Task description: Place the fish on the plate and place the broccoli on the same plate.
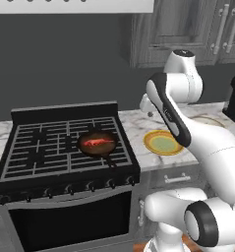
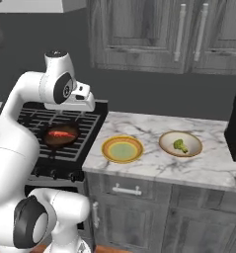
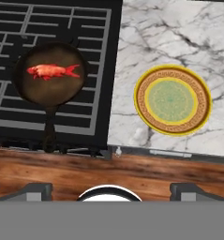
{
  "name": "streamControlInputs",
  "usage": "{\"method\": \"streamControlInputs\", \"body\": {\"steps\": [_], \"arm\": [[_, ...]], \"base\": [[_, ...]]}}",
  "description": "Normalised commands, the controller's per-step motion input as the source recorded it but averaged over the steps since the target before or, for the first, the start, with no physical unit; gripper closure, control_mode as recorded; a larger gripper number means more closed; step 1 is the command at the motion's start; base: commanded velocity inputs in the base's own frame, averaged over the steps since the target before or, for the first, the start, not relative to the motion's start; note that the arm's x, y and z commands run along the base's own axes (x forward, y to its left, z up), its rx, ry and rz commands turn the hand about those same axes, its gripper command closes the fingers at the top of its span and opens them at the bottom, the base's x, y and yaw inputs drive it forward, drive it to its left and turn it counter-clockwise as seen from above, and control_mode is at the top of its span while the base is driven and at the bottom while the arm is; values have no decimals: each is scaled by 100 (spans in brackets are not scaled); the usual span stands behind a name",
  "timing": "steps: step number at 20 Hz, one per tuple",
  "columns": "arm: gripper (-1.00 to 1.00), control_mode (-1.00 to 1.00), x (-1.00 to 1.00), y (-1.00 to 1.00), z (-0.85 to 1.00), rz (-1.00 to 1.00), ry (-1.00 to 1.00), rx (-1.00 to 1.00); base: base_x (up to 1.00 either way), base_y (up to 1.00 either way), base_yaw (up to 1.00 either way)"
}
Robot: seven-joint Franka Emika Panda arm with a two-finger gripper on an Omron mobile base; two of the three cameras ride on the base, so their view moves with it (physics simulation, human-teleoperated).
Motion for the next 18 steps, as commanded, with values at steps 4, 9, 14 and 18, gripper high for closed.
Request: {"method": "streamControlInputs", "body": {"steps": [4,9,14,18], "arm": [[-100,100,0,0,0,0,0,0],[-100,100,0,0,0,0,0,0],[-100,100,0,0,0,0,0,0],[-100,100,0,0,0,0,0,0]], "base": [[7,-37,0],[14,-45,0],[22,-44,0],[38,-38,1]]}}
